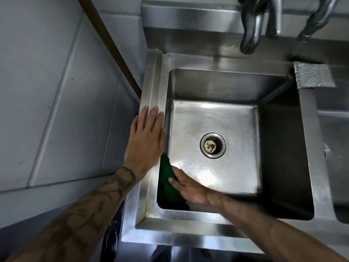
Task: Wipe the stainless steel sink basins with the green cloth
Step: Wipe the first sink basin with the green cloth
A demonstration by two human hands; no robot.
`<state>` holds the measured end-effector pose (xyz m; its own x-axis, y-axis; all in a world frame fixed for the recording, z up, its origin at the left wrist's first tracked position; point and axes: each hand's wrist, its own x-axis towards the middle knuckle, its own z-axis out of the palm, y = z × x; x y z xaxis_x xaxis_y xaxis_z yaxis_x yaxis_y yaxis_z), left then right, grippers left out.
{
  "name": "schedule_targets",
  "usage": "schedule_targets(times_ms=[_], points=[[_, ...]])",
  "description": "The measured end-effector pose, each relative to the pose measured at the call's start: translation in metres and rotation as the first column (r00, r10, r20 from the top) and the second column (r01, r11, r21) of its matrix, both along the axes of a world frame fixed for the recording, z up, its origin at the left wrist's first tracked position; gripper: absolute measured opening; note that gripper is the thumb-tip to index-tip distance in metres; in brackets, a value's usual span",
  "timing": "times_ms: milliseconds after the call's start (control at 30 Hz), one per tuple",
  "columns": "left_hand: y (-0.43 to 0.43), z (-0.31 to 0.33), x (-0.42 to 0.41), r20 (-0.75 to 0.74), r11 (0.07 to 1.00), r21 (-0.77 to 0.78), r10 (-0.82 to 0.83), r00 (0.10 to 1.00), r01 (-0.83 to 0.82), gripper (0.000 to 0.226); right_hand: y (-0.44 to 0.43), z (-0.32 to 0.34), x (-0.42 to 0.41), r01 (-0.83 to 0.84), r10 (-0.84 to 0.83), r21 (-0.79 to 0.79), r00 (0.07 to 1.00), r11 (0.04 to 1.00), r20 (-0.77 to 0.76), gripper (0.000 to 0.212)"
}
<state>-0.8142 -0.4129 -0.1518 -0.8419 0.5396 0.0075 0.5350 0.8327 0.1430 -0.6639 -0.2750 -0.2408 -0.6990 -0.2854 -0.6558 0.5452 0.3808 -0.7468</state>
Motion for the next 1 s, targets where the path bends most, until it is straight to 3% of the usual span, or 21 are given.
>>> schedule_targets(times_ms=[267,467,567,700,833,1000], points=[[-0.013,0.012,0.047,0.028,0.993,0.09,0.079,0.997,-0.081,0.053,0.04,0.043,0.004,-0.253,0.253,0.013,0.963,0.967,-0.091,0.05],[-0.031,0.013,0.162,0.075,0.945,0.143,0.286,0.955,-0.294,0.051,0.026,0.041,0.004,-0.28,0.28,-0.002,0.959,0.96,-0.038,0.042],[-0.024,0.013,0.192,0.049,0.905,0.143,0.398,0.916,-0.401,0.049,0.044,0.045,0.006,-0.428,0.429,0.029,0.9,0.903,-0.079,0.04],[-0.004,0.019,0.208,0.018,0.839,0.181,0.519,0.854,-0.514,0.049,0.086,0.045,0.016,-0.531,0.535,0.072,0.843,0.844,-0.058,0.038],[0.008,0.019,0.209,-0.013,0.799,0.162,0.589,0.808,-0.579,0.049,0.131,0.059,0.039,-0.53,0.533,0.087,0.846,0.844,-0.021,0.039],[0.01,0.019,0.207,-0.026,0.787,0.171,0.606,0.795,-0.593,0.05,0.078,0.058,0.023,-0.48,0.485,0.073,0.866,0.874,-0.119,0.035]])
